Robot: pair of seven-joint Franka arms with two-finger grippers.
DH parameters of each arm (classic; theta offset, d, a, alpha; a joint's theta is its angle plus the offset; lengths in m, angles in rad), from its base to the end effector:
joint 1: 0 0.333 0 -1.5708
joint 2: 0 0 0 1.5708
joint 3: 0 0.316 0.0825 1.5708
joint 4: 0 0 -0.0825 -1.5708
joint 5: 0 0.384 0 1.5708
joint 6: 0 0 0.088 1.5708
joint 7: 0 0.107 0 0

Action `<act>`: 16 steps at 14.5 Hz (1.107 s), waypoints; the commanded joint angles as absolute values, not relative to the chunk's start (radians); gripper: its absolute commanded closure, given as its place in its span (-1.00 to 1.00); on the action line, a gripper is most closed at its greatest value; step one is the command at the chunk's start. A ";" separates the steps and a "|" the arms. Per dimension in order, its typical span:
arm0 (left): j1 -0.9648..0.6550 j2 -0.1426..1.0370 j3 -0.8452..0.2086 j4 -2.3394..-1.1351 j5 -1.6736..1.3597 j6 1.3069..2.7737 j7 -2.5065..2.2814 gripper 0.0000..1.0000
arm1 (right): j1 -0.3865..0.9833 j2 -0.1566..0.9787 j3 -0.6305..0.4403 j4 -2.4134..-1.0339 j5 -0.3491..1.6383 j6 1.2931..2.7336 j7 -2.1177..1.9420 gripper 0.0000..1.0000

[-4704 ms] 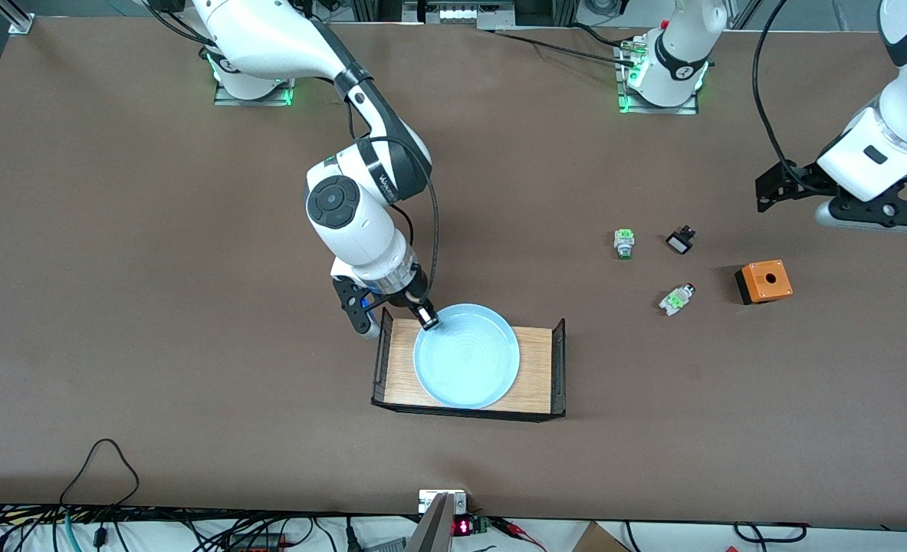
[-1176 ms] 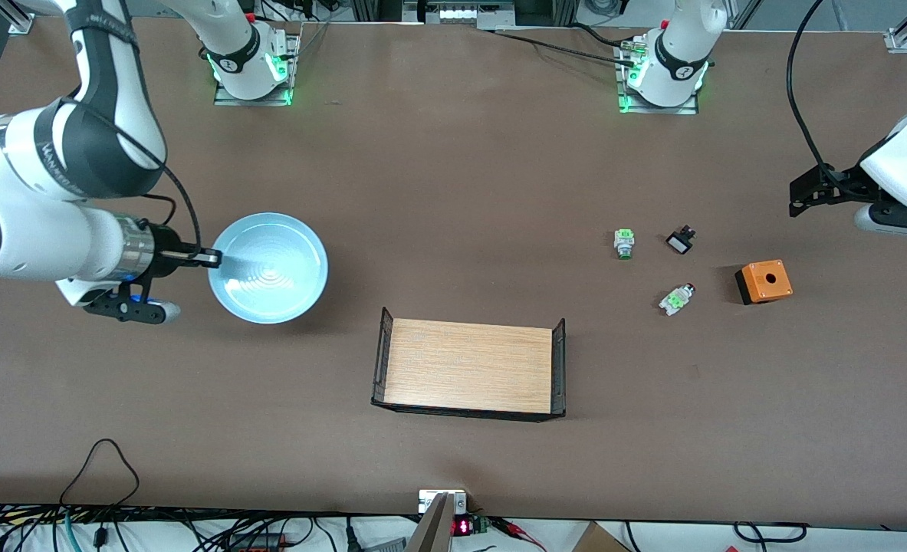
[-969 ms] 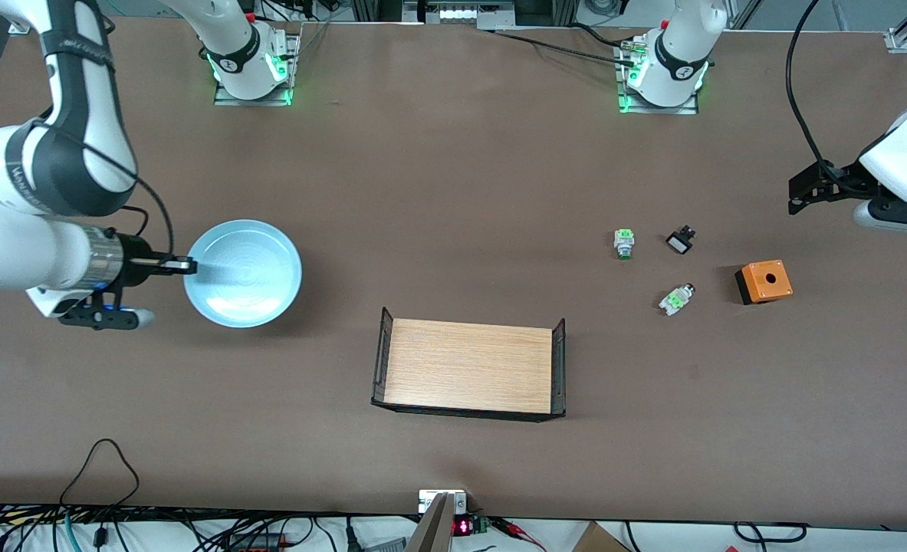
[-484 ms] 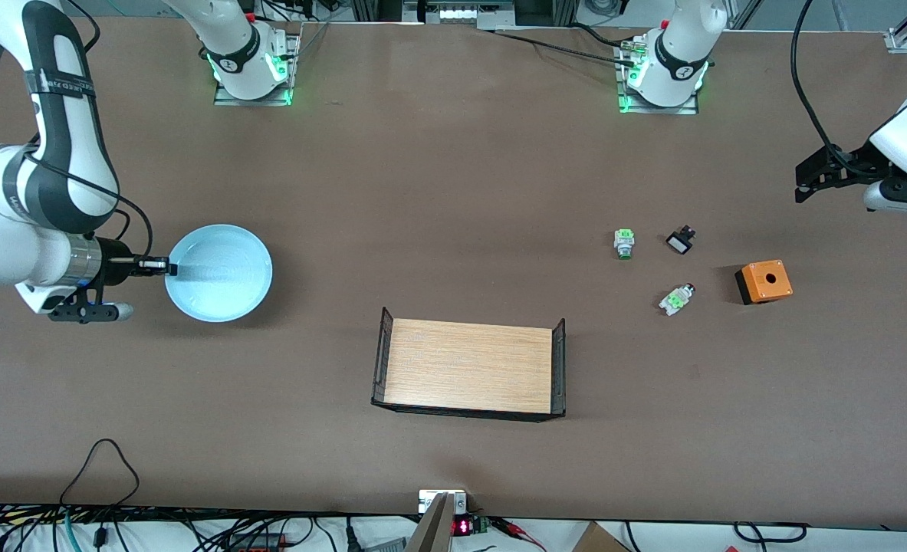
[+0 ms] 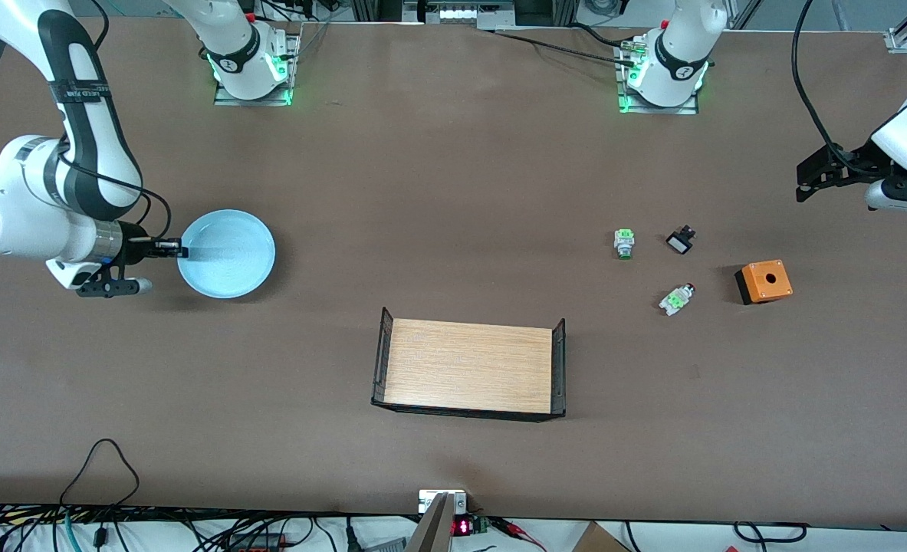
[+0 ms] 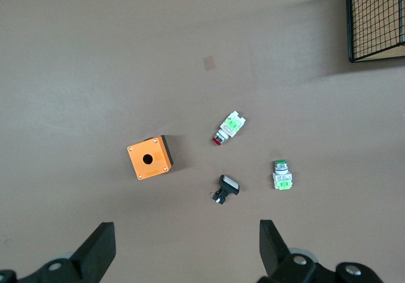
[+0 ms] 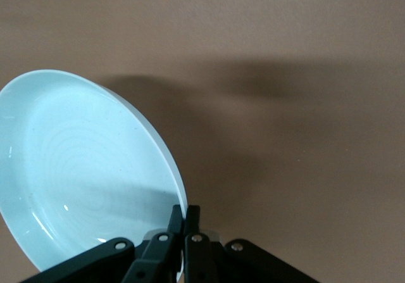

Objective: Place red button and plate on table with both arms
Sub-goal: 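Lower the blue plate onto the table beside the tray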

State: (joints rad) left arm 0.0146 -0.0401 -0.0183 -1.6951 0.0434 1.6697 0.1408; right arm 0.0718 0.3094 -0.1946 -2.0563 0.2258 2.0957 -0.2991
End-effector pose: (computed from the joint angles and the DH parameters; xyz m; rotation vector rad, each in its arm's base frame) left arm 0.5489 0.0020 0.5964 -3.0882 0.2297 -0.0180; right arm 0.5573 -0.0565 0.2694 -2.9508 -0.0567 0.3396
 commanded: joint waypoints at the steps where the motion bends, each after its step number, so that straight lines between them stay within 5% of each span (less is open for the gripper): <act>1: 0.009 -0.043 -0.014 -1.689 0.031 1.661 0.152 -1.00 | 0.034 0.267 -0.179 -2.172 0.233 2.186 -0.385 1.00; 11: 0.011 -0.041 -0.014 -1.689 0.029 1.661 0.152 -1.00 | -0.009 0.319 -0.179 -2.240 0.245 2.306 -0.465 0.86; 12: 0.011 -0.041 -0.014 -1.689 0.029 1.661 0.152 -1.00 | -0.009 0.319 -0.178 -2.238 0.247 2.306 -0.463 0.72; 13: 0.011 -0.041 -0.014 -1.689 0.029 1.661 0.153 -1.00 | -0.008 0.318 -0.179 -2.238 0.247 2.304 -0.447 0.39; 14: 0.011 -0.041 -0.014 -1.689 0.029 1.661 0.153 -1.00 | -0.006 0.313 -0.176 -2.234 0.247 2.293 -0.424 -0.16; 15: 0.011 -0.041 -0.015 -1.689 0.029 1.661 0.153 -1.00 | -0.006 0.305 -0.175 -2.230 0.247 2.289 -0.382 -0.99; 16: 0.011 -0.041 -0.014 -1.689 0.029 1.661 0.153 -1.00 | -0.005 0.293 -0.170 -2.221 0.247 2.277 -0.356 -1.00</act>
